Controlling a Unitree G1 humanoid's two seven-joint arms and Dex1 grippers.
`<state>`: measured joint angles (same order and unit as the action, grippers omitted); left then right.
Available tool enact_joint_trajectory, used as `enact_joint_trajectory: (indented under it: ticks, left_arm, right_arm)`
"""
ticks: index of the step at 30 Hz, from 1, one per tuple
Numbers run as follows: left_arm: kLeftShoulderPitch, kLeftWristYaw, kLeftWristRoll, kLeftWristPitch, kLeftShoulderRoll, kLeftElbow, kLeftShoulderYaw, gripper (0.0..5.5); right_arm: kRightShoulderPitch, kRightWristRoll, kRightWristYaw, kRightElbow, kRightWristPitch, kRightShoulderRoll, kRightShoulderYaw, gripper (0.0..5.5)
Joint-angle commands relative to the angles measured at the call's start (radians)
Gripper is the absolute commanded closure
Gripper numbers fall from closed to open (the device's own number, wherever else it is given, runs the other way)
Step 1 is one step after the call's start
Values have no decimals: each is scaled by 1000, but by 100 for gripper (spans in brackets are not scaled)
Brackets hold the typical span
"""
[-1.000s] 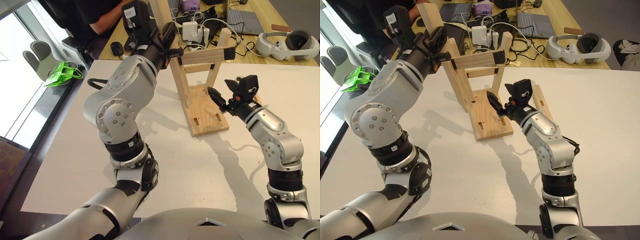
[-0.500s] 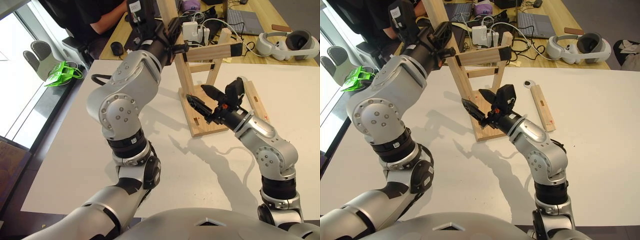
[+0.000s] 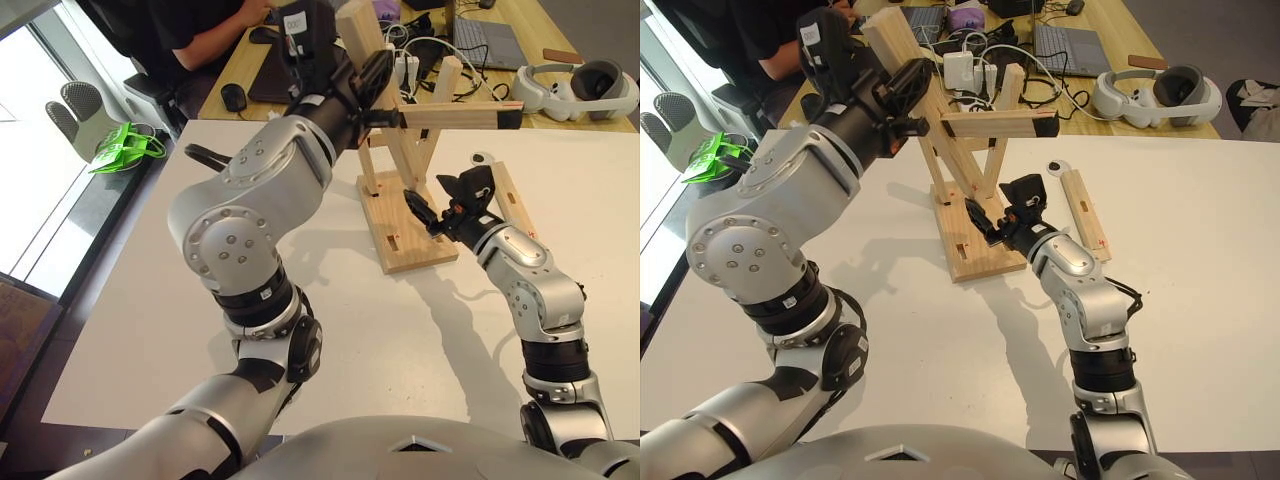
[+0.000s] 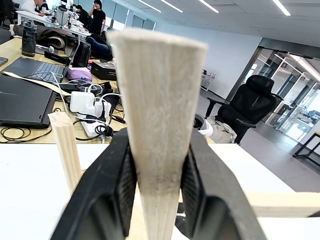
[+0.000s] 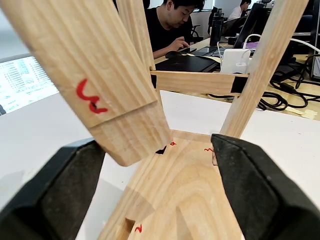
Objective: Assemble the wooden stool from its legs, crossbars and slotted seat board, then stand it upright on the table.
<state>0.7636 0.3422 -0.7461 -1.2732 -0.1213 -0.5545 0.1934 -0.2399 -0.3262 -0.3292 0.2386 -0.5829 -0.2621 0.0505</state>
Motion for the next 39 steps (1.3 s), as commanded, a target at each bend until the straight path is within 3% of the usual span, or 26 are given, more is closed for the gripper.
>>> enact_joint_trajectory:
  ticks: [1,9,19,29,39]
  left_arm:
    - [-39,2,-17,-28,-48,-12,6,446]
    - [26,42,58,77,2,49,111,446]
    - [10,77,77,66,-4,36,120,446]
    - [19,73,74,56,3,42,115,446]
    - [-35,68,95,4,29,11,111,446]
  right_arm:
    - [-9,-5,-24,23,-3,-38,-40,171]
    - [128,-71,-298,128,-127,-345,-69,171]
    - [236,-38,-341,137,-270,-489,-20,171]
    - [82,38,-252,-157,-194,-305,42,171]
    - [29,-21,-205,-68,-251,-87,92,171]
